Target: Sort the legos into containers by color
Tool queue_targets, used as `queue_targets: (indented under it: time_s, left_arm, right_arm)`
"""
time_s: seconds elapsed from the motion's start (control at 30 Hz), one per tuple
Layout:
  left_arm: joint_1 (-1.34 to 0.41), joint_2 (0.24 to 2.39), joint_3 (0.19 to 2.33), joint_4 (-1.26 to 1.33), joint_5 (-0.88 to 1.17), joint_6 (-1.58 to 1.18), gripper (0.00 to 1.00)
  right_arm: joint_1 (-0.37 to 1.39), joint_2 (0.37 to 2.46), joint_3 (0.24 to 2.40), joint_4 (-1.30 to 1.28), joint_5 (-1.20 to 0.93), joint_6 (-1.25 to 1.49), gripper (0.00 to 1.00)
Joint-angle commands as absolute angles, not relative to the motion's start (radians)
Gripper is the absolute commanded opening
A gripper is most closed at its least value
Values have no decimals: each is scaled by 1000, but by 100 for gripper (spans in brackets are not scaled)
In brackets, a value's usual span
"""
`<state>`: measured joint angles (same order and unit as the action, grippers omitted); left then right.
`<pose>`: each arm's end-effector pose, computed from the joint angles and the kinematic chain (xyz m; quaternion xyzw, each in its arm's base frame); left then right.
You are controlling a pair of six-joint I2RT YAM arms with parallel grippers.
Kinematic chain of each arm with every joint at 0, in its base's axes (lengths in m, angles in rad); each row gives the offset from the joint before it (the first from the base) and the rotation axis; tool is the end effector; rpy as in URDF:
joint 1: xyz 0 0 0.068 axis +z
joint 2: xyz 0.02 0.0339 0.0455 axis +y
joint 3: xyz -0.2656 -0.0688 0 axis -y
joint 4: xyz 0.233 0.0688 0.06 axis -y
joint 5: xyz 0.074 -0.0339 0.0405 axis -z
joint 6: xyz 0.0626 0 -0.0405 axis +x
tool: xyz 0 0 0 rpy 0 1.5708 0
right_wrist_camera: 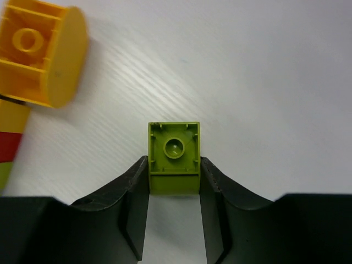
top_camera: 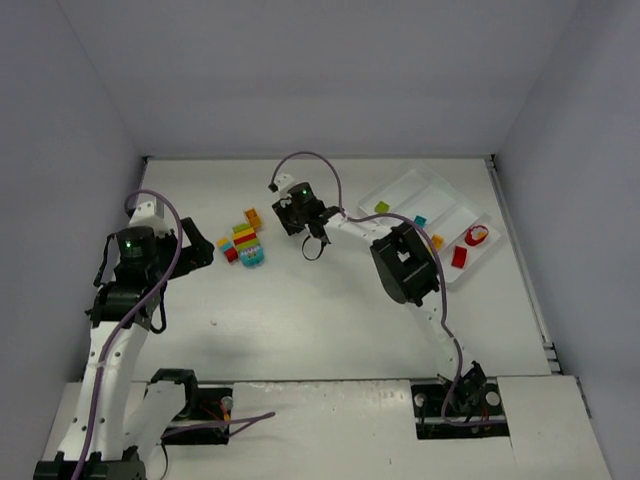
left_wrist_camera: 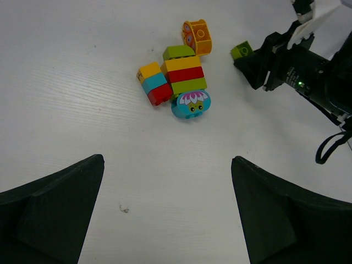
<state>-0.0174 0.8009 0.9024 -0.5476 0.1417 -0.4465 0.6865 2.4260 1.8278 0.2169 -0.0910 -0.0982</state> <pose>0.1833 -0.0120 0.3288 -0.1428 0.8326 -0.1805 0.5038 0.4398 0.3678 0.1554 -0.3399 0.7548 0.1983 0.5248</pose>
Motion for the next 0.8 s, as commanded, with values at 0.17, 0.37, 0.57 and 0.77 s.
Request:
queue_targets:
  time_s: [0.17, 0.37, 0.57, 0.77]
  left_arm:
    - [-8, 807, 923, -494, 156, -449, 93]
    - [-8, 808, 923, -494, 155, -449, 93]
    - [-8, 813, 923, -495, 153, -449, 92]
    - [-8, 821, 925, -497, 150, -449, 93]
  right_arm:
    - [485, 2114, 1634, 301, 130, -28, 0]
    - [348, 2053, 1548, 295, 166, -5, 4]
    - [261, 2082, 1566, 262, 196, 49, 8]
    - [219, 2131, 1601, 221, 224, 84, 30]
